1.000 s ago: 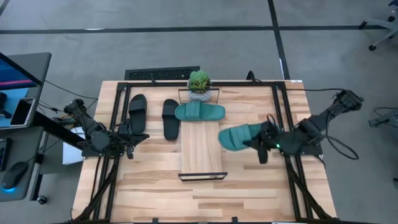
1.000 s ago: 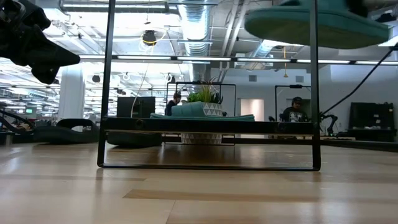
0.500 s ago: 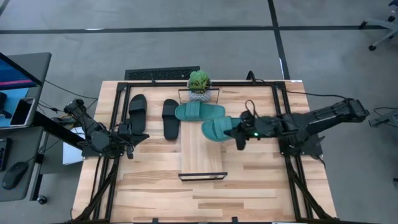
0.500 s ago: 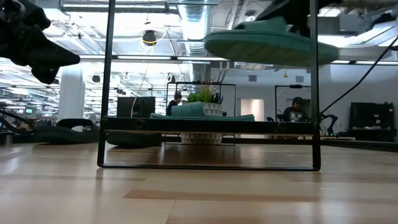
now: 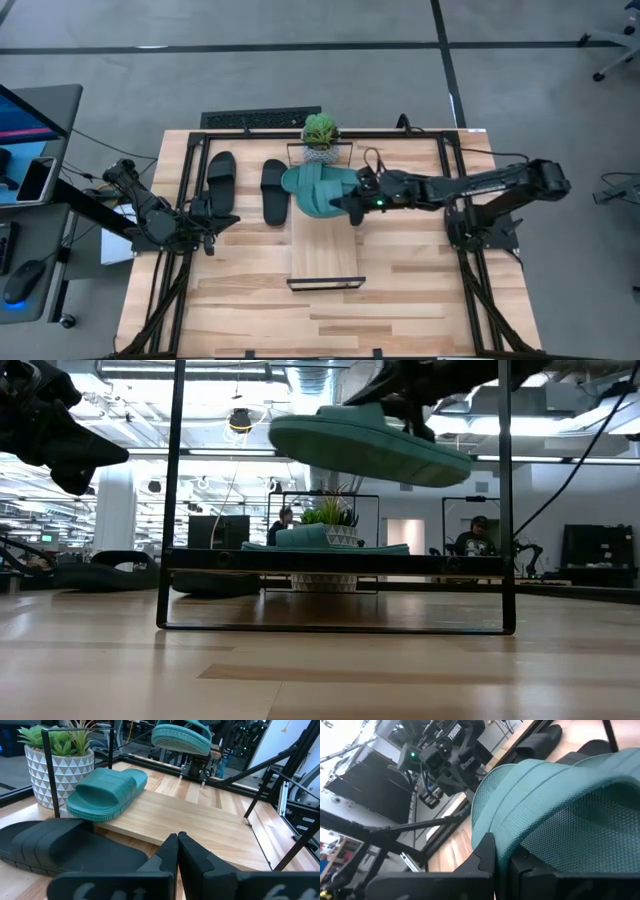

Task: Pick and place slides into the shelf
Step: Put the green slide on the shelf

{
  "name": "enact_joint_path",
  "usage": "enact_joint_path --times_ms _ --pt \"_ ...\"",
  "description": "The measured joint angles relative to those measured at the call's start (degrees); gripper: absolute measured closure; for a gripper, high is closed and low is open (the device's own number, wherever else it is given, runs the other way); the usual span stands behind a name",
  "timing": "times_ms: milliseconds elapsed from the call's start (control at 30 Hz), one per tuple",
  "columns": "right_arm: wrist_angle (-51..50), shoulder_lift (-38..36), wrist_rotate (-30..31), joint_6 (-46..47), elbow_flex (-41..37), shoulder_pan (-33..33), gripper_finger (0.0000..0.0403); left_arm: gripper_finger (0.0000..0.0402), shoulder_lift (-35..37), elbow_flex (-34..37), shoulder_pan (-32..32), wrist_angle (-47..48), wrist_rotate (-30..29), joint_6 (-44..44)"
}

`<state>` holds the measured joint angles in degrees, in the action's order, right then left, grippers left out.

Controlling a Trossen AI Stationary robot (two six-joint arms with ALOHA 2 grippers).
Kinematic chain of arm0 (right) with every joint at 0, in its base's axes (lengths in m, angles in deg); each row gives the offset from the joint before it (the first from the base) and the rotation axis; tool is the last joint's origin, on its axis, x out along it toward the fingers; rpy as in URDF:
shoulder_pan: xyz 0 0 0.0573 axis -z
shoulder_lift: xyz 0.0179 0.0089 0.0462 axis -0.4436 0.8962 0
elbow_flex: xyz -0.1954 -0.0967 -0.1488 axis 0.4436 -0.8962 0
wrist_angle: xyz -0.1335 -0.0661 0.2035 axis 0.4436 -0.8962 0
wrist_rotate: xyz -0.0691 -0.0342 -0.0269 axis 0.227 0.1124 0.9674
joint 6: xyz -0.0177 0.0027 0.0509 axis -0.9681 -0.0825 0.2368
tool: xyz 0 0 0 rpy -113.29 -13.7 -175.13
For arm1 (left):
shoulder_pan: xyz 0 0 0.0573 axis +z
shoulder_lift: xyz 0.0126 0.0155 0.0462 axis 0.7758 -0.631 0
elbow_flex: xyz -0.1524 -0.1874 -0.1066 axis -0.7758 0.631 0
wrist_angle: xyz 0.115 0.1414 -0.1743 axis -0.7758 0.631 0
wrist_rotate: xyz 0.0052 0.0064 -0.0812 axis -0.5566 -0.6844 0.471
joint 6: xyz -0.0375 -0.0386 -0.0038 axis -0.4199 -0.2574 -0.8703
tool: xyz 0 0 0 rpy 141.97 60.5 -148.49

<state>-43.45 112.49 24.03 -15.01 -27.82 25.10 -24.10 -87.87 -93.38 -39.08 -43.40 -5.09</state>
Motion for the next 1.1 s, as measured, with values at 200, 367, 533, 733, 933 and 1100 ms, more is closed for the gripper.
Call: enact_joint_path --times_ms 200,367,533,733,933,1100 --pt "-0.03 7.44 0.75 1.86 7.23 -0.67 0.0403 0.0401 0.00 0.00 -0.02 0.00 0.02 0.00" --pt "-0.28 14.12 1.30 3.62 12.65 -1.45 0.0403 0.0401 0.00 0.00 -0.01 -0.01 0.01 0.00" --pt "-0.23 19.62 1.53 6.40 15.85 -1.88 0.0403 0.0401 0.00 0.00 -0.01 -0.11 0.02 0.00" --pt "-2.58 21.65 3.56 8.74 15.93 -2.50 0.0403 0.0401 0.00 0.00 -0.01 -0.26 0.04 0.00" --pt "-6.36 21.57 4.66 8.96 15.86 -2.49 0.0403 0.0401 0.00 0.00 -0.02 -0.33 0.07 0.00" --pt "-7.77 21.55 4.72 8.85 15.88 -2.51 0.0403 0.0401 0.00 0.00 -0.02 -0.37 0.04 0.00"
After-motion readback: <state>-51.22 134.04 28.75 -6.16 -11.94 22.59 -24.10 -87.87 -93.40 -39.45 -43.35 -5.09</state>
